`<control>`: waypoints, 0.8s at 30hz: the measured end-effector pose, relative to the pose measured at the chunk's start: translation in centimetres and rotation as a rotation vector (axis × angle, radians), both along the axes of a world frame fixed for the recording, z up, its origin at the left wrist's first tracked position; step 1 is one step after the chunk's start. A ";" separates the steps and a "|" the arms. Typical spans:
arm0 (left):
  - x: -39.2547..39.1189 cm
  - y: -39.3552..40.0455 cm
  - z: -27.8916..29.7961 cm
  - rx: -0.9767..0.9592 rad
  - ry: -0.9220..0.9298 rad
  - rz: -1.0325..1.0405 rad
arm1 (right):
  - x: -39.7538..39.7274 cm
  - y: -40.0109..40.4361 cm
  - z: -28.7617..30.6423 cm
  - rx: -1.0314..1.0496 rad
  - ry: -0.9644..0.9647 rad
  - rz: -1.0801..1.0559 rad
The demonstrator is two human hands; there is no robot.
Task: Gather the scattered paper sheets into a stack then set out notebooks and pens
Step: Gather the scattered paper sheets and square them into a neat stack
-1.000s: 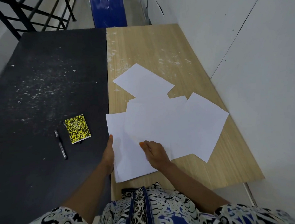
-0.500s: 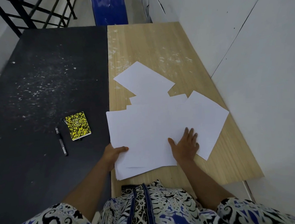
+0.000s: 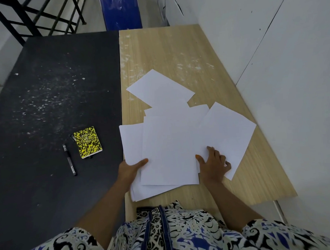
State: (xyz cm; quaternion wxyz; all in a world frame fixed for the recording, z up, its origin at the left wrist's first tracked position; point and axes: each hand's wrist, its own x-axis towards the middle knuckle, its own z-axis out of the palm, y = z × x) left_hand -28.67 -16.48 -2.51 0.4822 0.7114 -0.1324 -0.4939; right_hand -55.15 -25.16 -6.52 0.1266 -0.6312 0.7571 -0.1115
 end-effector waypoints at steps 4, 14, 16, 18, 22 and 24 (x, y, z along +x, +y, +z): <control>0.2 0.3 -0.2 0.012 0.011 -0.033 | -0.7 -0.5 -0.5 -0.078 -0.009 -0.006; 0.8 0.0 -0.6 0.124 -0.004 -0.033 | 4.4 -0.2 1.9 -0.360 -0.365 0.344; 0.8 -0.1 -0.3 0.111 0.050 0.010 | 6.1 1.0 1.4 -0.284 -0.421 0.526; 0.6 -0.3 0.1 0.079 0.126 0.070 | 7.1 2.2 0.9 -0.192 -0.435 0.682; 0.7 -0.1 -0.3 -0.010 0.095 0.033 | 7.4 4.2 0.2 -0.062 -0.430 0.811; 0.7 0.3 -0.9 0.001 0.031 -0.027 | 7.2 4.1 0.6 -0.074 -0.494 0.780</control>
